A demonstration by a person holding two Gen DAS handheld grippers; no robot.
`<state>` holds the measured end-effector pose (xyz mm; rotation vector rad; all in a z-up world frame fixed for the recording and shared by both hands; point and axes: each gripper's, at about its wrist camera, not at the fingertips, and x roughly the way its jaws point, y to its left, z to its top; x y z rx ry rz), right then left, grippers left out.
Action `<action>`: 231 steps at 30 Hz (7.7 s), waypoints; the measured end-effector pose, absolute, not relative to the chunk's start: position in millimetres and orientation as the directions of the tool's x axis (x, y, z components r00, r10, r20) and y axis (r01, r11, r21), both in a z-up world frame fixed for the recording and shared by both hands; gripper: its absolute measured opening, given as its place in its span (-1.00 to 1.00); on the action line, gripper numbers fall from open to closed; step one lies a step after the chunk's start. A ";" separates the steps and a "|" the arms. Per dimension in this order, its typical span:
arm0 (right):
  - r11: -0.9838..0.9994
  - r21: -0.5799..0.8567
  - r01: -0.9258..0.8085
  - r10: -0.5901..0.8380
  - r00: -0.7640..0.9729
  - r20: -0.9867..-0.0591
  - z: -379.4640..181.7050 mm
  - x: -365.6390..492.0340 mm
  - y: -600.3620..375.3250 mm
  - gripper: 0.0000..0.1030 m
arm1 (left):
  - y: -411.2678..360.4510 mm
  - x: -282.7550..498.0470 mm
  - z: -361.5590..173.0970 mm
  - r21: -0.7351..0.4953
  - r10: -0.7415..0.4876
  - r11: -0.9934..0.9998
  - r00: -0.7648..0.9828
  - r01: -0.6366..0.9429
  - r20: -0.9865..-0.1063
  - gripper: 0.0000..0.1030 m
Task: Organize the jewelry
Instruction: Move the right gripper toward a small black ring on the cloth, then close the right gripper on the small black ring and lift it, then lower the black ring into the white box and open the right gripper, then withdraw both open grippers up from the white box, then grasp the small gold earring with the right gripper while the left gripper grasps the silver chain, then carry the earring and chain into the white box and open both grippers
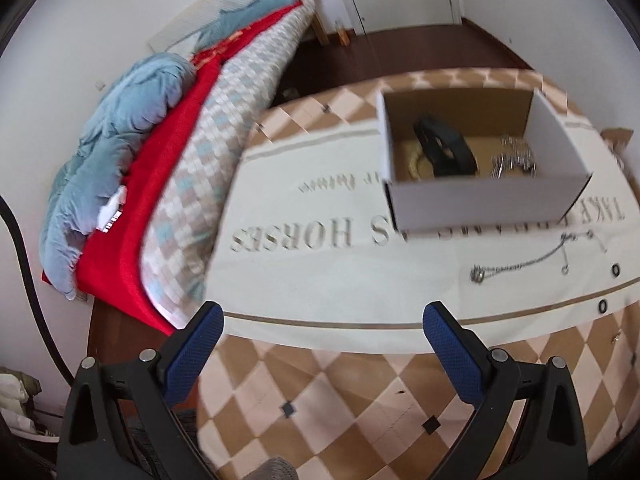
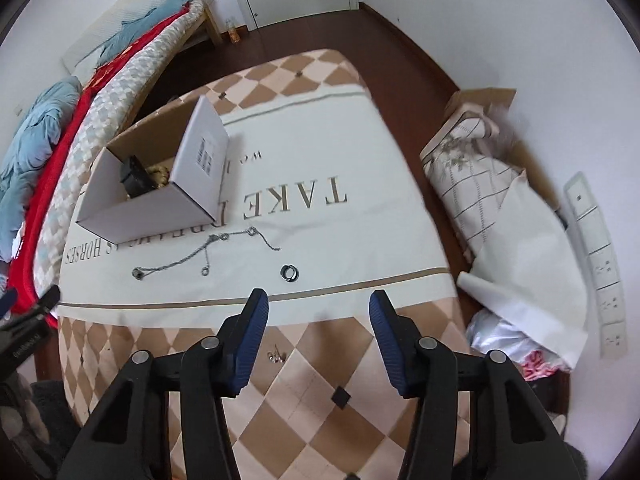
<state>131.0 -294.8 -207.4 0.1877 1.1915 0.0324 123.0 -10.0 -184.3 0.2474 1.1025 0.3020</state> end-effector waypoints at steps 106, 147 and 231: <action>0.987 0.156 -0.035 0.155 0.441 -0.884 -159.1 275.6 -209.3 1.00 | 29.0 234.3 -135.3 0.116 0.165 0.984 0.440 -0.137 -0.883 0.96; 0.986 0.146 0.082 0.076 0.557 -0.827 -102.5 95.0 -251.0 0.66 | 5.7 83.9 -74.8 0.256 0.316 0.949 0.599 -0.185 -0.736 0.97; 0.915 0.390 -0.102 0.380 0.540 -0.751 -64.1 208.7 -231.8 -0.83 | 3.9 188.5 10.2 -0.053 -0.155 0.981 0.583 0.188 -0.798 -0.84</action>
